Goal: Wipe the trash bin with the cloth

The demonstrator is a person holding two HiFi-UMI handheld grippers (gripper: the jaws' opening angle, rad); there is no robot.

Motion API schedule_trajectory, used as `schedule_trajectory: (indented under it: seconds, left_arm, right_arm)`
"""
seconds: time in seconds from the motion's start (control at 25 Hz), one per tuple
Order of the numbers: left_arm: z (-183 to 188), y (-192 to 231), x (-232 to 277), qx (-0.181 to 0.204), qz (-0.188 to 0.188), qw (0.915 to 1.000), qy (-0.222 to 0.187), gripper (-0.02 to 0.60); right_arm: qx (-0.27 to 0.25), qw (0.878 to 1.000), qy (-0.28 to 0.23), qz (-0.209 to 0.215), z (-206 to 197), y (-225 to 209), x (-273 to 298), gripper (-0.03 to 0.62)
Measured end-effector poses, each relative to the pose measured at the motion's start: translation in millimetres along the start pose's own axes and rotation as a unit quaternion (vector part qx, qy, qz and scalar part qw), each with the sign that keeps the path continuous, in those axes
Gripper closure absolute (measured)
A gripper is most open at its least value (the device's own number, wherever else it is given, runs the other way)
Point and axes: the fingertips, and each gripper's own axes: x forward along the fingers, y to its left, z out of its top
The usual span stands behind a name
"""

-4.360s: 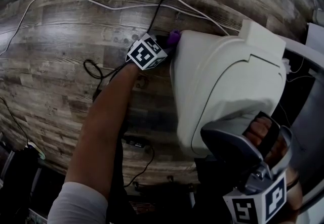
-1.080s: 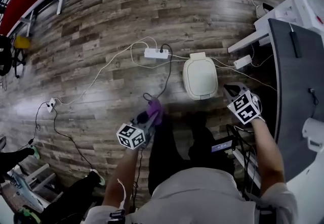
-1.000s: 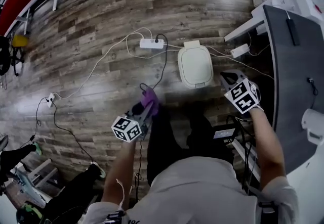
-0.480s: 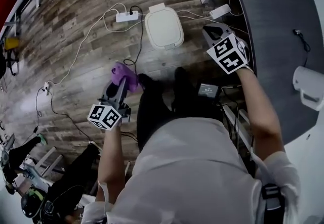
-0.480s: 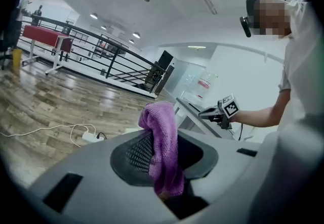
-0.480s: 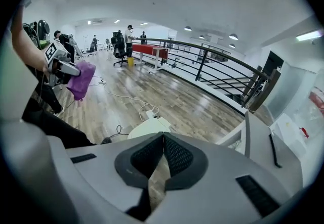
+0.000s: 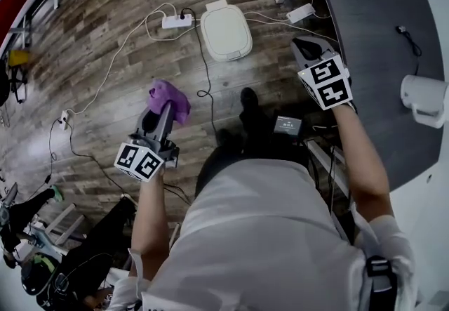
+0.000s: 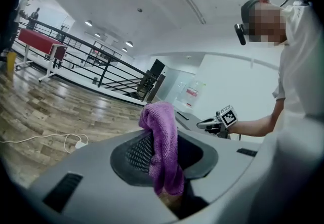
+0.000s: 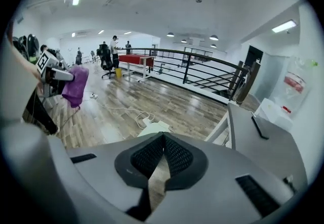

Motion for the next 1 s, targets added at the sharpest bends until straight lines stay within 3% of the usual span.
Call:
schedule_trajectory:
  seconds: [0.24,0.64,0.8,1.0]
  left_arm:
    - [-9.5,-36.7,-42.6,0.008,-0.056,0.9984,-0.01,0.482]
    - [-26.3,-104.6,-109.7,0.011,-0.12,0.9923,-0.028,0.482]
    - [-19.0,-132.6,-132.5,0.012,-0.14,0.9895,-0.035,0.482]
    - [1.4,-163.5,-134.6,0.025,-0.148,0.9871,-0.056,0.482]
  right_arm:
    - [0.149,0.988,-0.045,0.007,-7.3,56.5,-59.9,0.586]
    - [0.212,0.972,-0.097,0.02,-26.4,144.9,-163.0,0.586]
    - [0.232,0.965,-0.12,0.033,-20.3,161.0,-195.9,0.586]
    - [0.221,0.963,-0.14,0.062,-1.2,161.8,-212.7,0.586]
